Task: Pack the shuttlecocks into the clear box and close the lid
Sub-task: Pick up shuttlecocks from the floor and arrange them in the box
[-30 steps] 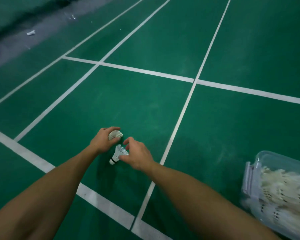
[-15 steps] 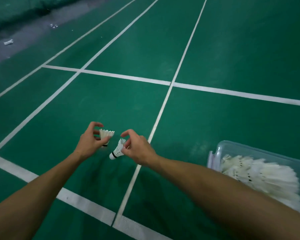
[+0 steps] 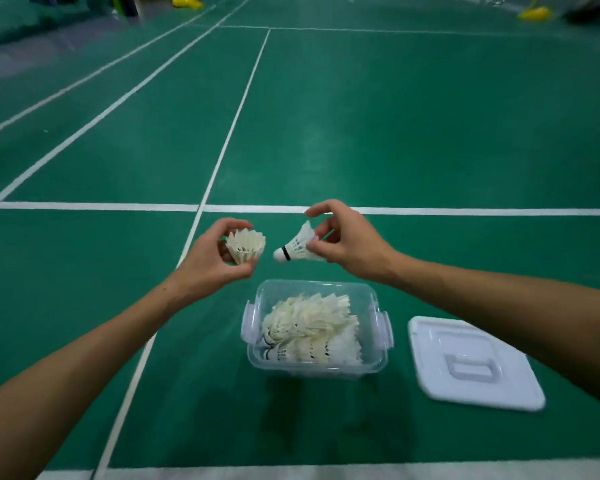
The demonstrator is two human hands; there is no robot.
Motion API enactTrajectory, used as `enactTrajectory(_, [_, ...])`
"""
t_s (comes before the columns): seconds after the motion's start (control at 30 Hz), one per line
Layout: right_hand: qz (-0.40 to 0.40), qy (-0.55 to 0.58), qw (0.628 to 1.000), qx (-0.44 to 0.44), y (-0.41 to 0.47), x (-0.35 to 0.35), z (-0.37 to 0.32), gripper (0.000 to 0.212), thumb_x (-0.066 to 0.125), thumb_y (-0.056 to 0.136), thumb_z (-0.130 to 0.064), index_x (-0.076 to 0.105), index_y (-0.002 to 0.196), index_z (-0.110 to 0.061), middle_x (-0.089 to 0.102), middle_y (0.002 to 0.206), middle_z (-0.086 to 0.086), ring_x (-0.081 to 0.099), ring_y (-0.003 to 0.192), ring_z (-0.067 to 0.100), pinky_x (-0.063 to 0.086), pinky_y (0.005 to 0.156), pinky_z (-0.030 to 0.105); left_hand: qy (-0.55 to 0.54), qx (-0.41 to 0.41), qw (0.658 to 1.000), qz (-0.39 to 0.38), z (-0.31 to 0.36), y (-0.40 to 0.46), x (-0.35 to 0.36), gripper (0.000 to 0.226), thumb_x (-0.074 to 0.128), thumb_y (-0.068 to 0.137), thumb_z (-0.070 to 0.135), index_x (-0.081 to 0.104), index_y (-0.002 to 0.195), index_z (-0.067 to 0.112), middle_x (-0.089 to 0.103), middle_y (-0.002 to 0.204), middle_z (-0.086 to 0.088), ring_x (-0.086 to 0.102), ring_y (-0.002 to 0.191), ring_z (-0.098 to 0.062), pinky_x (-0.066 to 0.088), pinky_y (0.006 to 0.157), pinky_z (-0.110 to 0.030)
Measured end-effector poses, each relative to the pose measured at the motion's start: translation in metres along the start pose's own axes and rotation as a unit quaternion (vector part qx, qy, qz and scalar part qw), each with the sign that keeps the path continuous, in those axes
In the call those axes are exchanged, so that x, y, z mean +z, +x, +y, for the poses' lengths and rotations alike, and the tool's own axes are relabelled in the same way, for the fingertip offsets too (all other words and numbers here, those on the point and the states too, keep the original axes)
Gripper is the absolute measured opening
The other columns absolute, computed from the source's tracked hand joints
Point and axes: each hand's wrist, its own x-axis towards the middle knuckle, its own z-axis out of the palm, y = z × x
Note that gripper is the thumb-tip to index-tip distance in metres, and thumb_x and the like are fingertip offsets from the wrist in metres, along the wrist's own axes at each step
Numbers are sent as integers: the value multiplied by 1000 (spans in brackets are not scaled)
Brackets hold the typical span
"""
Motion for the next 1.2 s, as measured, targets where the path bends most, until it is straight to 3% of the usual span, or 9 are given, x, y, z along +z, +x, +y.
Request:
enactTrajectory(0.17, [52,16,997,46,-44,-30,57,39,79,91,-11,61,124,-21,69,89,2,64,68,15,58,71,46,54,34,992,-112,4,17,60,59,88,77,19,60,129,24,65,118,3,69,92,-22,61,85,-41])
enactTrajectory(0.23, [55,13,996,62,-58,-30,79,39,80,91,-13,61,125,-21,69,91,0,66,71,18,59,77,44,83,35,984,-155,-6,18,78,57,86,78,23,60,128,28,63,110,14,66,87,-18,60,78,-39])
enactTrajectory(0.3, [67,23,994,84,-71,-26,101,39,80,92,-14,62,125,-22,70,91,-1,68,76,22,60,77,42,93,36,975,-199,-17,17,94,57,87,80,14,59,128,25,64,95,23,63,76,-9,55,68,-24])
enactTrajectory(0.43, [88,18,990,107,-86,-14,134,36,79,92,-14,64,123,-25,70,93,-4,68,75,10,59,76,32,97,63,965,-233,-34,14,117,61,86,79,10,59,133,22,63,95,39,50,62,-5,39,58,-14])
enactTrajectory(0.6, [39,2,993,115,-96,6,146,36,79,93,-18,62,123,-30,70,95,-7,67,81,8,57,76,26,80,47,959,-268,-39,11,129,58,77,75,39,56,129,36,71,97,6,57,67,-13,50,62,-35])
enactTrajectory(0.8, [-19,24,991,130,-98,39,145,42,80,92,-15,60,126,-28,65,87,-8,64,79,7,57,77,26,104,58,955,-270,-40,10,128,58,76,74,42,57,129,32,63,84,21,57,68,-2,40,60,-17])
enactTrajectory(0.97, [-20,-1,990,141,-95,59,145,47,76,93,-6,57,131,-27,61,74,-6,57,68,3,47,69,16,135,51,955,-259,-46,9,125,62,70,69,47,54,129,39,67,100,19,59,81,0,52,71,-31])
enactTrajectory(1.1, [-30,37,989,142,-98,48,141,50,80,92,-15,56,134,-30,64,83,-6,65,80,6,58,80,26,111,90,955,-259,-47,8,122,61,82,75,35,57,132,35,61,132,12,62,112,-7,54,93,-33])
enactTrajectory(1.2, [-45,54,988,138,-101,27,129,53,84,89,-24,57,133,-33,70,101,-7,70,94,12,62,85,35,80,103,966,-225,-42,10,118,61,88,79,29,61,134,35,51,129,13,60,99,-6,48,78,-16])
